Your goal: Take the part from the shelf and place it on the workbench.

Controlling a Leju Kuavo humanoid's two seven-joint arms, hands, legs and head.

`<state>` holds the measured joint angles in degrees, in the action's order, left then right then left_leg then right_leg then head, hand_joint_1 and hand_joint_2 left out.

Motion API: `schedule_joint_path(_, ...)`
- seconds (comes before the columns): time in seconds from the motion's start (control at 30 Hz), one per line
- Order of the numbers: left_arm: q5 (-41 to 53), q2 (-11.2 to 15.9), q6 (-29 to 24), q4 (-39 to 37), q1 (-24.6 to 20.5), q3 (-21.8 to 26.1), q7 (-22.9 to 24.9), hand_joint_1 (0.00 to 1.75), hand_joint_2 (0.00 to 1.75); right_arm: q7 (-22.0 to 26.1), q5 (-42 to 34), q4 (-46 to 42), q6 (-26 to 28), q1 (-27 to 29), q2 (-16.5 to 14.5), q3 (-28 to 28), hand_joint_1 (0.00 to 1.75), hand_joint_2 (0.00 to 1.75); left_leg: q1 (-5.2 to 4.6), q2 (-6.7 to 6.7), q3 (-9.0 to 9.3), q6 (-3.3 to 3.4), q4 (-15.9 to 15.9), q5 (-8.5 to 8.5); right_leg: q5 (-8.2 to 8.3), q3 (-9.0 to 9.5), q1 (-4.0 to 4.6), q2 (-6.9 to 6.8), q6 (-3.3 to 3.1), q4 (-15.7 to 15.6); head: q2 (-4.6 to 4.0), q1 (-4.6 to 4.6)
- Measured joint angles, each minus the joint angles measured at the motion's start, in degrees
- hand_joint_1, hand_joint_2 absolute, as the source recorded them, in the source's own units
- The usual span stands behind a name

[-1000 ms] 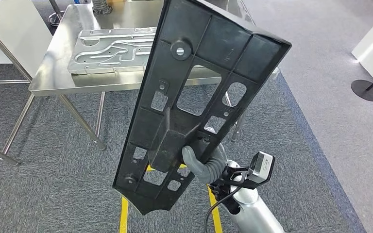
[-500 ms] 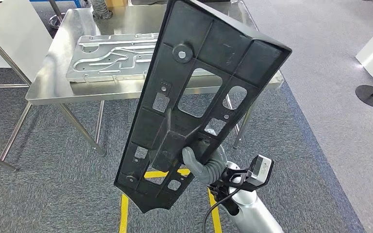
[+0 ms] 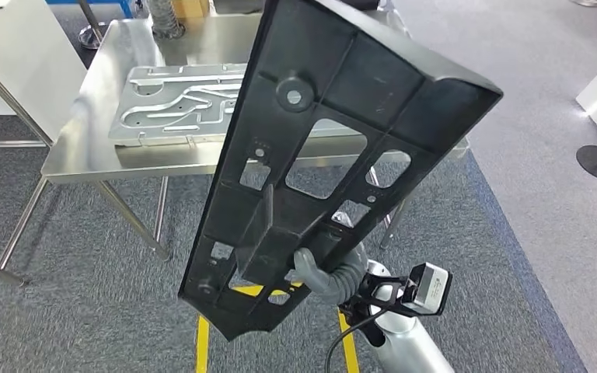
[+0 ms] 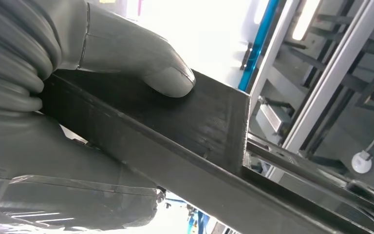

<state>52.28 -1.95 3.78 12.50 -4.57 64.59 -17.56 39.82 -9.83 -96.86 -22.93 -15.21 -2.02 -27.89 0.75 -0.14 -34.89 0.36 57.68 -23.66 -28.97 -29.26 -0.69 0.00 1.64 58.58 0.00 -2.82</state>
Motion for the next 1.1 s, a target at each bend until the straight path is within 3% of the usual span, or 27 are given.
schedule_joint_path(0.07, 0.05, 0.01, 0.00, 0.00, -0.15, 0.00, -0.01, 0.00, 1.75, 0.04, 0.34, -0.34, -0.08, -0.01, -0.25, 0.48, 1.64, 1.75, 0.06, -0.11, 0.91, 0.69, -0.34, -0.35, -0.69, -3.01, -0.08, 0.00, 0.34, 5.20, 0.00, 0.01)
schedule_joint_path(0.17, 0.15, 0.03, 0.00, 0.01, -0.35, 0.00, -0.02, 0.00, 1.75, 0.06, 0.13, -0.45, -0.65, 0.38, -0.43, 1.20, 1.64, 1.75, -0.21, -0.24, 1.79, 1.29, -0.37, -1.36, -4.80, -10.14, -0.06, 0.00, 0.47, 14.98, 0.00, 0.01)
schedule_joint_path(0.2, 0.16, 0.03, -0.01, 0.01, -0.32, 0.00, -0.01, 0.00, 1.75, 0.05, -0.12, -0.45, -0.92, 0.60, -0.46, 1.48, 1.64, 1.75, -0.33, -0.31, 2.24, 1.36, -0.37, -1.78, -5.20, -11.48, -0.05, 0.00, 0.38, 15.88, 0.00, 0.01)
schedule_joint_path(0.23, 0.15, 0.04, -0.01, 0.01, -0.26, 0.00, -0.01, 0.00, 1.75, 0.05, -0.35, -0.47, -1.17, 0.78, -0.49, 1.76, 1.64, 1.75, -0.46, -0.39, 2.82, 1.39, -0.37, -2.21, -4.30, -11.81, -0.01, 0.00, 0.19, 14.85, 0.00, 0.01)
schedule_joint_path(0.33, 0.04, -0.04, -0.02, -0.02, -0.21, 0.00, 0.01, 0.00, 1.75, 0.07, -0.82, -0.81, -1.67, 1.09, -0.56, 2.37, 1.64, 1.75, -0.82, -0.47, 4.60, 1.21, -0.37, -3.63, 3.09, -8.58, 0.57, -0.14, -1.03, 3.97, 0.00, 0.00)
schedule_joint_path(0.4, 0.02, -0.11, -0.02, -0.07, -0.29, 0.00, 0.01, 0.00, 1.75, 0.07, -1.00, -1.15, -1.81, 1.32, -0.74, 2.67, 1.64, 1.75, -0.93, -0.37, 5.29, 0.66, -0.36, -4.41, 5.17, -7.20, 1.04, -0.21, -1.80, -0.27, 0.00, 0.03)
schedule_joint_path(0.53, 0.13, 0.16, -0.07, -0.07, -0.46, 0.00, -0.01, 0.00, 1.75, 0.05, -1.11, -1.94, -0.86, 1.58, -1.70, 2.97, 1.64, 1.75, -0.91, -0.15, 5.75, -0.81, 1.51, -5.17, 4.91, -5.43, 0.66, 0.24, -2.70, -1.52, 0.00, 0.07)
schedule_joint_path(0.57, 0.11, 0.22, -0.11, -0.06, -0.59, 0.01, -0.01, 0.00, 1.75, 0.05, -1.27, -2.04, -0.45, 1.58, -1.93, 2.98, 1.64, 1.75, -0.78, -0.15, 4.68, -1.05, 3.77, -5.98, 4.71, -4.77, 0.51, 0.29, -2.90, -1.76, 0.00, 0.07)
schedule_joint_path(0.67, 0.00, 0.27, -0.20, -0.06, -0.60, 0.04, 0.00, 0.00, 1.75, 0.04, -1.76, -2.06, 0.75, 1.76, -2.13, 2.97, 1.64, 1.75, -0.18, -0.14, -1.77, -1.90, 13.90, -10.14, 3.66, -3.53, 0.40, 0.44, -3.19, -1.94, 0.00, 0.06)
schedule_joint_path(0.7, 0.07, 0.31, -0.20, -0.06, -0.50, 0.05, 0.00, 0.00, 1.75, 0.04, -1.74, -2.05, 1.34, 1.81, -2.13, 2.97, 1.64, 1.75, 0.01, -0.14, -3.44, -2.24, 15.64, -10.92, 3.24, -3.07, 0.36, 0.57, -3.12, -1.93, 0.00, 0.06)
schedule_joint_path(0.73, 0.18, 0.34, -0.20, -0.06, -0.43, 0.05, -0.01, 0.00, 1.75, 0.04, -1.63, -2.05, 1.89, 1.81, -2.13, 2.96, 1.64, 1.75, 0.18, -0.12, -4.23, -2.51, 15.45, -10.57, 2.76, -2.50, 0.29, 0.68, -3.00, -1.92, 0.00, 0.06)
schedule_joint_path(0.77, 0.32, 0.38, -0.20, -0.06, -0.41, 0.05, -0.02, 0.00, 1.75, 0.04, -1.45, -2.04, 2.34, 1.73, -2.16, 2.94, 1.64, 1.75, 0.34, -0.11, -4.03, -2.75, 13.18, -8.86, 2.24, -1.81, 0.20, 0.78, -2.81, -1.90, 0.00, 0.06)
schedule_joint_path(0.83, 0.67, 0.44, -0.19, -0.07, -0.44, 0.04, -0.07, 0.00, 1.75, 0.04, -0.98, -1.98, 2.89, 1.29, -2.33, 2.92, 1.64, 1.75, 0.58, -0.06, -2.12, -2.94, 5.60, -3.22, 1.03, -0.33, 0.05, 0.85, -2.26, -1.75, 0.00, 0.07)
schedule_joint_path(0.9, 0.99, 0.45, -0.15, -0.08, -0.54, 0.03, -0.12, 0.00, 1.75, 0.03, -0.59, -1.85, 3.22, 0.56, -2.60, 2.91, 1.64, 1.75, 0.37, 0.00, -0.93, -2.26, 0.98, -0.23, 0.08, 0.32, 0.03, 0.93, -1.52, -1.66, 0.00, 0.07)
schedule_joint_path(1.03, 1.31, 0.45, -0.02, -0.08, -0.88, 0.01, -0.23, 0.00, 1.75, -0.03, -0.66, -1.79, 3.34, -0.59, -2.91, 2.89, 1.64, 1.75, 0.19, -0.09, 0.16, -0.23, 0.14, -0.24, -0.56, 0.30, 0.01, 0.87, -0.15, -0.14, 0.00, 0.07)
schedule_joint_path(1.1, 1.38, 0.45, 0.02, -0.08, -1.04, 0.00, -0.28, 0.00, 1.75, 0.01, -1.16, -1.86, 3.31, -1.12, -2.91, 2.89, 1.64, 1.75, 0.27, -0.10, 1.13, 0.38, -0.14, -0.69, -1.68, -2.73, -0.08, 0.67, 0.27, 5.22, 0.00, 0.07)
